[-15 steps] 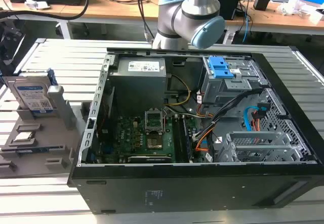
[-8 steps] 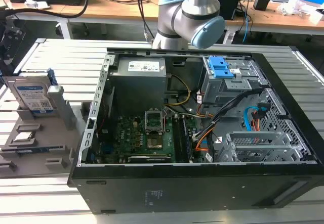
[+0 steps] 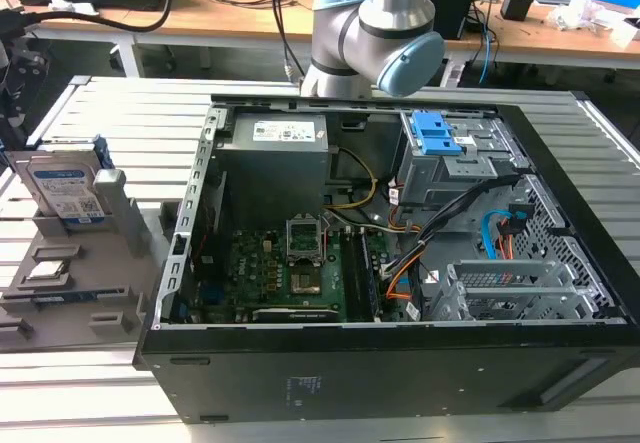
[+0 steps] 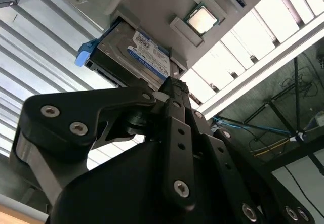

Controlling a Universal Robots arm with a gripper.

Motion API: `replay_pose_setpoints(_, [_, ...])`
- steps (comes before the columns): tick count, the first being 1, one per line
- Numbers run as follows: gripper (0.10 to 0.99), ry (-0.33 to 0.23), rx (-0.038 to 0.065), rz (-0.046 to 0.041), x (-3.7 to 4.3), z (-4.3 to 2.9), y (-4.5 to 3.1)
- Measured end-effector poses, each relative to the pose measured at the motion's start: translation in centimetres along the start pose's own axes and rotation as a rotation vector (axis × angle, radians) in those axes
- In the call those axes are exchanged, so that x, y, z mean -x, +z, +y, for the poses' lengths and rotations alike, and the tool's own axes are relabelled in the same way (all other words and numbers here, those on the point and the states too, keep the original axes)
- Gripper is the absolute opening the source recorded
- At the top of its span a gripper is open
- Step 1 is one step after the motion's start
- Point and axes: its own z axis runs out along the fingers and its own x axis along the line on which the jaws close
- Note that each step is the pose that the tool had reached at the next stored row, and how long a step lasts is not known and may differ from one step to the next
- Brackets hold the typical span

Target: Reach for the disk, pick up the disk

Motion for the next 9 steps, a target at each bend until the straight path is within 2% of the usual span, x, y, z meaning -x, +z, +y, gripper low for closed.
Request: replay_pose_setpoints(9, [0.106, -0.071, 0.000, 0.0027, 0.00, 0.00, 0.00])
